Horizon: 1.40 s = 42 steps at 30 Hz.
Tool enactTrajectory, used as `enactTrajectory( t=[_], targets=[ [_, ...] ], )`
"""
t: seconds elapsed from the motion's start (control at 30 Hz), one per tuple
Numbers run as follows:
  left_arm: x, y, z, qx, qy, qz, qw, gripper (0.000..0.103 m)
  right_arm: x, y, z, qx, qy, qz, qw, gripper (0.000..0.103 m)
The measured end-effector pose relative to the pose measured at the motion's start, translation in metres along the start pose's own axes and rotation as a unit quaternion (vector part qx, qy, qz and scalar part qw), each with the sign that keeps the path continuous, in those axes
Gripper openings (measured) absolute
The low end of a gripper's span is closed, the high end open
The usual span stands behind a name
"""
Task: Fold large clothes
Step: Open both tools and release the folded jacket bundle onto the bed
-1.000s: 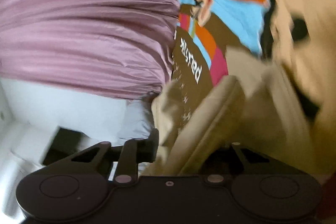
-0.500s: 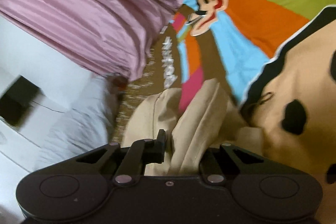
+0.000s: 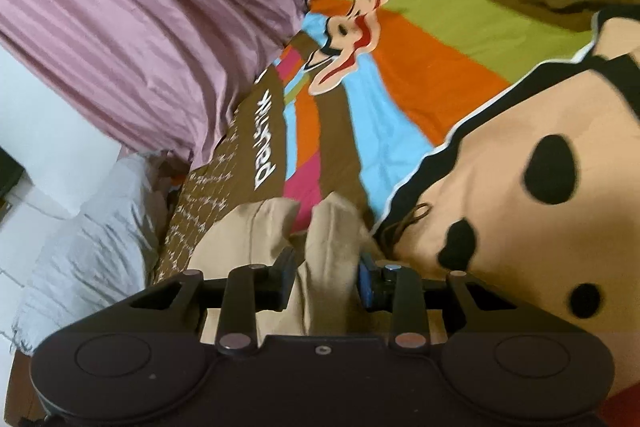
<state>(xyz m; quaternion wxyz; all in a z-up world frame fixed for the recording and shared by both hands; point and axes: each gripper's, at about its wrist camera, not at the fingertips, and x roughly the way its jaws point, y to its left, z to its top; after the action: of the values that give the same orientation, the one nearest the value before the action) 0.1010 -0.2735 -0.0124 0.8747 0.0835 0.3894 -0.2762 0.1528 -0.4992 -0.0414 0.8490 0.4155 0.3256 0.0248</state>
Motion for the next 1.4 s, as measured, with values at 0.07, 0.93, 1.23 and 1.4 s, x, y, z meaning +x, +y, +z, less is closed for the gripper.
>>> enactTrajectory(
  t=[0.07, 0.93, 1.23, 1.4],
  targets=[
    [0.0, 0.001, 0.001, -0.002, 0.001, 0.0, 1.0, 0.004, -0.009, -0.006, -0.003, 0.005, -0.003, -0.009, 1.0, 0.034],
    [-0.07, 0.078, 0.006, -0.147, -0.074, -0.127, 0.9781, 0.084, 0.029, -0.007, -0.006, -0.061, -0.015, -0.093, 0.994, 0.026],
    [-0.089, 0.155, -0.001, -0.219, -0.074, 0.091, 0.9687, 0.098, -0.008, 0.014, -0.014, -0.09, -0.076, -0.043, 0.992, 0.058],
    [-0.069, 0.181, -0.018, -0.247, -0.025, 0.091, 0.9645, 0.097, -0.03, 0.047, -0.038, -0.156, -0.027, -0.012, 0.987, 0.055]
  ],
)
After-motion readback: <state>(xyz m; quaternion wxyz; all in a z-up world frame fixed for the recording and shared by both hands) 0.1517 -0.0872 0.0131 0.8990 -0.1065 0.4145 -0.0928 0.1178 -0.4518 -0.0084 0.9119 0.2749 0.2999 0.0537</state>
